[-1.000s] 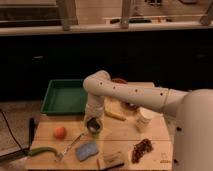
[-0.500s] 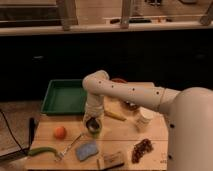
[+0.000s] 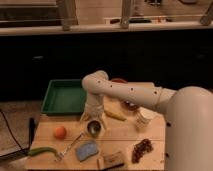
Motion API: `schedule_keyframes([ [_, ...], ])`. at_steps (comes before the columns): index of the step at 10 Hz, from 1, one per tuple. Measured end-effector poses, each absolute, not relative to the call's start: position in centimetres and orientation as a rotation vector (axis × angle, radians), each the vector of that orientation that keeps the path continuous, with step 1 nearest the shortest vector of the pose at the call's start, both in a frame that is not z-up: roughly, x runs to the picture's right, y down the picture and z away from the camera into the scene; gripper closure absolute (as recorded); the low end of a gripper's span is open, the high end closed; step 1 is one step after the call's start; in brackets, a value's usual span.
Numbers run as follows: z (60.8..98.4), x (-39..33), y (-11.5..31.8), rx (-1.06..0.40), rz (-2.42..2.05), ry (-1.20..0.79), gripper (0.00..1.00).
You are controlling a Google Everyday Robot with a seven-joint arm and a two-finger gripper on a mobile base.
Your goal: Stack cups into tray
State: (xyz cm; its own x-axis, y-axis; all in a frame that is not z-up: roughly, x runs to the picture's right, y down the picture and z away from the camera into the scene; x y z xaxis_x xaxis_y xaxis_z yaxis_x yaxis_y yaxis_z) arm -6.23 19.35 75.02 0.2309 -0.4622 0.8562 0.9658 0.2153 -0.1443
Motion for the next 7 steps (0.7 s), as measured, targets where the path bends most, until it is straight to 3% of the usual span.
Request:
schedule_keyframes([
  [7,75.77,-7.21,20.24,-0.804,-1.166,-0.783,0.20],
])
